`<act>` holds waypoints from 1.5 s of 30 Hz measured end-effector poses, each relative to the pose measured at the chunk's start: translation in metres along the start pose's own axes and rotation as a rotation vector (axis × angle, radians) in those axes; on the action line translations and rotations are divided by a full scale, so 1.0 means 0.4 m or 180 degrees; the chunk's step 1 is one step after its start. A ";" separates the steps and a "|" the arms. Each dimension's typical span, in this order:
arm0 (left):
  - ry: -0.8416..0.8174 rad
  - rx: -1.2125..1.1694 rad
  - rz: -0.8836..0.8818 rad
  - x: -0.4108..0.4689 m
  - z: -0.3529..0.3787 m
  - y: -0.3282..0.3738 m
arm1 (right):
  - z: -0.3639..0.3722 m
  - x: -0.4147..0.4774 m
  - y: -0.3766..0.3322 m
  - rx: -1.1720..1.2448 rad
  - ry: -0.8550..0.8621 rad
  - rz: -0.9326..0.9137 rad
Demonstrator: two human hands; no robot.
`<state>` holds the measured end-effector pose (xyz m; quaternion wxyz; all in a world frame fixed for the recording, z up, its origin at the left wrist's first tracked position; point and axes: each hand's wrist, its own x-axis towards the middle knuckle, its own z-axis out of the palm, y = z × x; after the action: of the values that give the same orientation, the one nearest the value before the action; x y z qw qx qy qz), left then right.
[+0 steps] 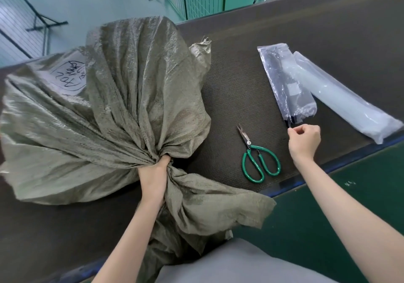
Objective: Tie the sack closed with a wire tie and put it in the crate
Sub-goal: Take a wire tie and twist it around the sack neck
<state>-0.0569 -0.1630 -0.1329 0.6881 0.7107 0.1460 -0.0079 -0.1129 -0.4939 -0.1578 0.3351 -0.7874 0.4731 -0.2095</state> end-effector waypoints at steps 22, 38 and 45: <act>-0.0990 -0.0722 -0.1436 -0.096 -0.115 0.090 | -0.107 -0.444 -0.325 0.1179 -0.0789 -0.2366; -0.1578 -0.1168 -0.1942 -0.118 -0.164 0.138 | 0.017 -0.500 -0.321 -0.0062 -0.2653 -0.2119; -0.1246 -0.2548 -0.1284 -0.155 -0.175 0.142 | 0.074 -0.498 -0.354 -0.0388 -0.2790 -0.2495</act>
<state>-0.1171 -0.1072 -0.0604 0.9066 0.3331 0.1403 -0.2177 -0.1008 -0.2612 -0.0780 0.3511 -0.9344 -0.0246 0.0547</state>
